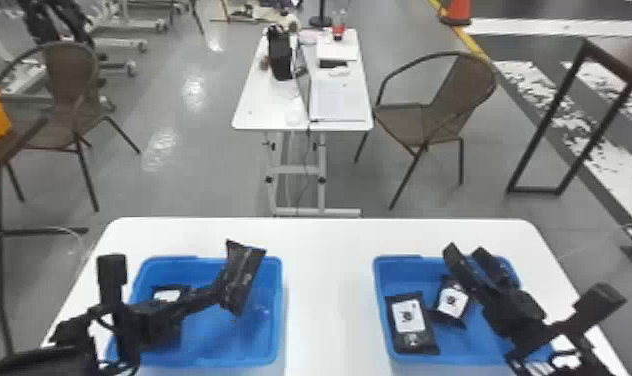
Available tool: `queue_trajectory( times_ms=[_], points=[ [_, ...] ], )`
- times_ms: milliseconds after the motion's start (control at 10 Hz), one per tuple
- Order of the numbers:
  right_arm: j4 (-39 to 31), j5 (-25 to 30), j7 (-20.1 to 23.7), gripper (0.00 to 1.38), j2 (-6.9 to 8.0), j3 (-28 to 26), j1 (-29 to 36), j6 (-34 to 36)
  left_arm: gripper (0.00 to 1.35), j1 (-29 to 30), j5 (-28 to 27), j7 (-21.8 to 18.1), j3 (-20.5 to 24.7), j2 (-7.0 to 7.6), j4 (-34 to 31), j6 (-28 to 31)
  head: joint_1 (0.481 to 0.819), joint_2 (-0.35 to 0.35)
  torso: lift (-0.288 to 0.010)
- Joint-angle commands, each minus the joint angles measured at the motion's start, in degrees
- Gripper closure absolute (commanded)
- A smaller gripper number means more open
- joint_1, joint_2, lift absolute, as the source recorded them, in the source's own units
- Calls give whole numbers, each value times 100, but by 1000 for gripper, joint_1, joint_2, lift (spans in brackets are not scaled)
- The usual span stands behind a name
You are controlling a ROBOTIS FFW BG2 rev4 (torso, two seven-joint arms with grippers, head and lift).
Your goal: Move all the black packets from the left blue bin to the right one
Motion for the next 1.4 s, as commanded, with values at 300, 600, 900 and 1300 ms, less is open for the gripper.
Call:
queue_trajectory(
  times_ms=[300, 600, 900, 1300],
  points=[
    [53, -94, 400, 268, -6, 345, -198, 262, 1214, -496, 1749, -1544, -929, 194, 1072, -1691, 695, -60, 0],
    [61, -102, 682, 268, -6, 784, -480, 350, 1214, -1243, 1644, -2089, -1571, 62, 2170, -1796, 695, -88, 0],
    [53, -181, 875, 268, -6, 1127, -673, 578, 1214, -1542, 1582, -2116, -1843, -52, 2293, -1656, 695, -80, 0],
    [35, -138, 1024, 268, -6, 1514, -840, 622, 1214, -1665, 1565, -2124, -1993, -166, 2504, -1621, 695, -63, 0]
  ],
)
